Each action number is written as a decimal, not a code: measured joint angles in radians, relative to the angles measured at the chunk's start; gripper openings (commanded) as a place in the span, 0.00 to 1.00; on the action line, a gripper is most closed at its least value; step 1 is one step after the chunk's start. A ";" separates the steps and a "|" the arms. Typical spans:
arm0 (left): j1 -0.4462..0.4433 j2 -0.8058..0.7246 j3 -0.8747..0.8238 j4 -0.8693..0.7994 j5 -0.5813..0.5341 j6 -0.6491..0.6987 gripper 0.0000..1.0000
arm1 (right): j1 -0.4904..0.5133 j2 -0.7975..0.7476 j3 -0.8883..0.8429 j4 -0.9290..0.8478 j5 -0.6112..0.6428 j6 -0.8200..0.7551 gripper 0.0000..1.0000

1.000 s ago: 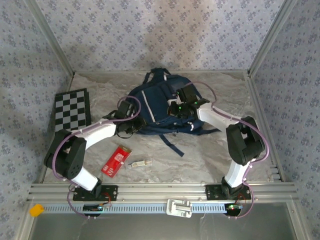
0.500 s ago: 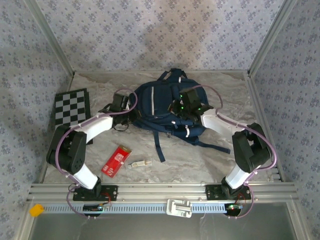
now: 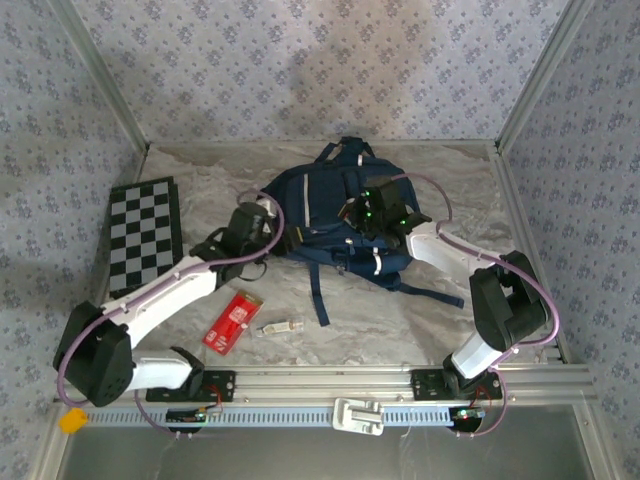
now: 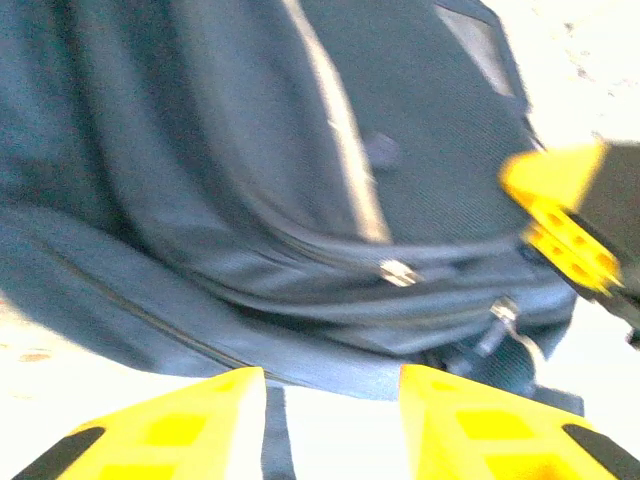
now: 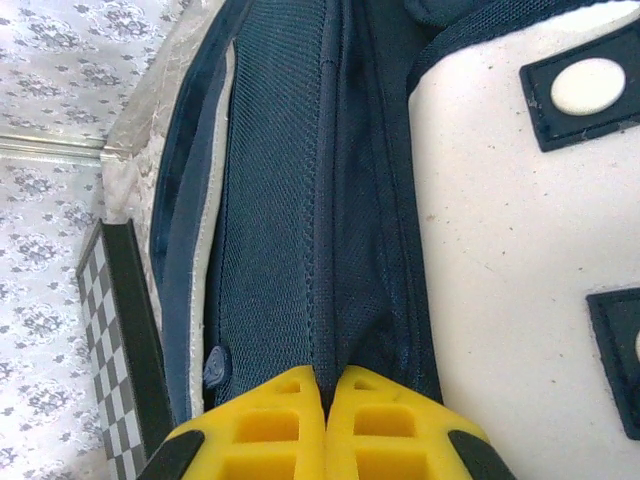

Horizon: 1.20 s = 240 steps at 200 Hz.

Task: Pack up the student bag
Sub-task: Unzip the student bag at the center of the table.

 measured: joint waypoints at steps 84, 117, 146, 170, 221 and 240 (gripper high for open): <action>-0.261 0.211 0.079 0.082 -0.133 0.088 0.62 | 0.000 0.000 0.000 0.012 -0.010 0.039 0.00; -0.278 0.286 0.135 0.101 -0.218 0.128 0.73 | -0.002 0.000 0.002 0.014 -0.012 0.051 0.00; -0.294 0.333 0.158 0.113 -0.297 0.158 0.84 | -0.003 0.000 0.002 0.023 -0.019 0.071 0.00; -0.310 0.380 0.188 0.128 -0.348 0.178 0.96 | -0.008 0.000 0.002 0.032 -0.029 0.088 0.00; -0.332 0.457 0.230 0.127 -0.517 0.166 0.93 | -0.012 0.014 0.002 0.074 -0.039 0.121 0.00; -0.330 0.480 0.262 0.095 -0.581 0.132 0.86 | -0.013 0.016 0.002 0.085 -0.042 0.129 0.00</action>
